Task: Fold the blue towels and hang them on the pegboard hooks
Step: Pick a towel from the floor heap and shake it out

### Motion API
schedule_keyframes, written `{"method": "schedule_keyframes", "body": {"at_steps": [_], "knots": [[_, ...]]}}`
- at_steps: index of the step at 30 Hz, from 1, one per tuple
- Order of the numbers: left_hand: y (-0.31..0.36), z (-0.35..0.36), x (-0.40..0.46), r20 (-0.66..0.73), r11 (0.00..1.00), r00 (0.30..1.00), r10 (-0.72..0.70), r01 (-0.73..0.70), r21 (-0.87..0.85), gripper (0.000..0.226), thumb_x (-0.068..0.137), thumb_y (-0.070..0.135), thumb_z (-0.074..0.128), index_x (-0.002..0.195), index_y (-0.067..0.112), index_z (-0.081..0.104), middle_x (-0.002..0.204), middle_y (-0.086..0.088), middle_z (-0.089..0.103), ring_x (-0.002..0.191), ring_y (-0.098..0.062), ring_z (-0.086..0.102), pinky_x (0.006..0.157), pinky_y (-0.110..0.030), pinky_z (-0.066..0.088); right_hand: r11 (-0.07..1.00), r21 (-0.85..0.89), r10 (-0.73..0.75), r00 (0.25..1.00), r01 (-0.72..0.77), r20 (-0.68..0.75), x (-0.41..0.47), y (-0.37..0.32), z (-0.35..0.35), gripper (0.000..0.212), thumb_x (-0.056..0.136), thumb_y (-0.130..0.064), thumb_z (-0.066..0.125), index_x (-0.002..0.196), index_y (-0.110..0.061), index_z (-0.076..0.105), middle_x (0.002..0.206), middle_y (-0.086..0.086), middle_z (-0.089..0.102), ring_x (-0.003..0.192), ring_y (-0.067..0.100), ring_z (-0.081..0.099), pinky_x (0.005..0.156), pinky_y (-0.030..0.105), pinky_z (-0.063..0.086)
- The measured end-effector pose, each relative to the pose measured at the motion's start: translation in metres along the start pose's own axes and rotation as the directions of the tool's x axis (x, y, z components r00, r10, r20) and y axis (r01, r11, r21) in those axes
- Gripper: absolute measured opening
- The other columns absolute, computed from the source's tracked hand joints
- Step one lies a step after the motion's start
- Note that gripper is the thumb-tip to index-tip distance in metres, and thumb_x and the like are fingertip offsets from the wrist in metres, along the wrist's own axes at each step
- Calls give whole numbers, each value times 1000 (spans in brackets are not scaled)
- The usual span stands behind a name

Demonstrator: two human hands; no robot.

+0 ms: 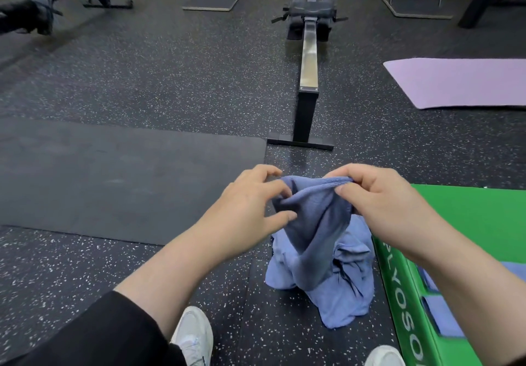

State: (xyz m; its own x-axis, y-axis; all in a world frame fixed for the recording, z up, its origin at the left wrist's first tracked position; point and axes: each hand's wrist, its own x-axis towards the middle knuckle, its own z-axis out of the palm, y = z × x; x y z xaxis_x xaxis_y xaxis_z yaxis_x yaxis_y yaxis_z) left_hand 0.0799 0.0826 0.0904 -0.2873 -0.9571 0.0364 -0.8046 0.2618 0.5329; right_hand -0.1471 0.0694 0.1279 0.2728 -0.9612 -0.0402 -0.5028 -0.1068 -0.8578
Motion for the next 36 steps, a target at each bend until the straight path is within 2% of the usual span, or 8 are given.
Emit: {"method": "schedule_keyframes", "body": {"at_steps": [3, 6, 13, 21, 25, 30, 32, 36], "knots": [[-2, 1, 1, 91, 993, 992, -85, 77, 89, 15, 90, 50, 65, 93, 36, 61, 143, 9, 45, 130, -16, 40, 109, -44, 37, 999, -40, -33, 999, 34, 28, -5, 0, -6, 30, 94, -8, 55, 92, -30, 76, 88, -4, 76, 90, 23, 69, 91, 46, 53], [-4, 2, 2, 150, 977, 979, -140, 113, 179, 25, 92, 57, 59, 105, 35, 65, 134, 10, 50, 122, -17, 47, 103, -43, 42, 998, -51, -27, 999, 29, 43, -7, -1, -11, 32, 94, -5, 55, 91, -28, 76, 89, -15, 76, 93, 10, 69, 90, 31, 52], [3, -6, 7, -38, 968, 994, -99, 105, 228, 35, 92, 53, 62, 74, 25, 54, 100, 10, 59, 94, -19, 57, 81, -38, 46, 959, -281, 42, 999, -43, -10, 4, 26, -21, 24, 98, -15, 57, 89, -30, 73, 72, -6, 69, 62, 3, 51, 59, 17, 39], [10, -17, 9, -282, 987, 948, -146, 159, 25, 45, 84, 39, 77, 65, 19, 42, 59, 6, 46, 62, -14, 45, 55, -32, 30, 956, -292, 5, 995, -33, -96, 10, 24, -19, 21, 99, -18, 56, 90, -30, 71, 58, -6, 52, 50, 7, 38, 50, 20, 33], [10, -15, 7, -318, 982, 930, -184, 161, -97, 36, 84, 29, 78, 77, 23, 43, 65, 5, 56, 66, -15, 51, 58, -32, 38, 963, -268, -22, 992, -11, -122, 9, 18, -16, 21, 99, -17, 54, 86, -26, 68, 57, -8, 50, 51, 6, 40, 51, 19, 33], [16, -28, 8, -242, 884, 954, -179, 47, -466, 36, 85, 17, 77, 110, 34, 57, 77, 7, 60, 67, -4, 50, 65, -19, 42, 999, -35, -44, 976, 37, -215, 7, 7, -15, 20, 93, -11, 52, 81, -16, 67, 63, -1, 54, 57, 7, 42, 54, 23, 35], [18, -25, 8, -195, 843, 958, -210, 77, -532, 9, 87, 22, 75, 89, 20, 66, 70, 9, 57, 65, -6, 46, 62, -22, 37, 995, 91, -10, 978, 29, -209, 7, 7, -12, 15, 90, -16, 53, 82, -11, 65, 68, 3, 53, 63, 13, 44, 60, 29, 37], [20, -15, 11, -155, 727, 940, -303, 123, -676, 26, 80, 34, 72, 75, 14, 56, 69, 2, 52, 69, -13, 46, 70, -35, 41, 980, 200, 43, 982, -5, -184, 10, 5, -6, 29, 78, -33, 51, 85, -5, 57, 74, 7, 47, 72, 19, 42, 70, 42, 38]]}}
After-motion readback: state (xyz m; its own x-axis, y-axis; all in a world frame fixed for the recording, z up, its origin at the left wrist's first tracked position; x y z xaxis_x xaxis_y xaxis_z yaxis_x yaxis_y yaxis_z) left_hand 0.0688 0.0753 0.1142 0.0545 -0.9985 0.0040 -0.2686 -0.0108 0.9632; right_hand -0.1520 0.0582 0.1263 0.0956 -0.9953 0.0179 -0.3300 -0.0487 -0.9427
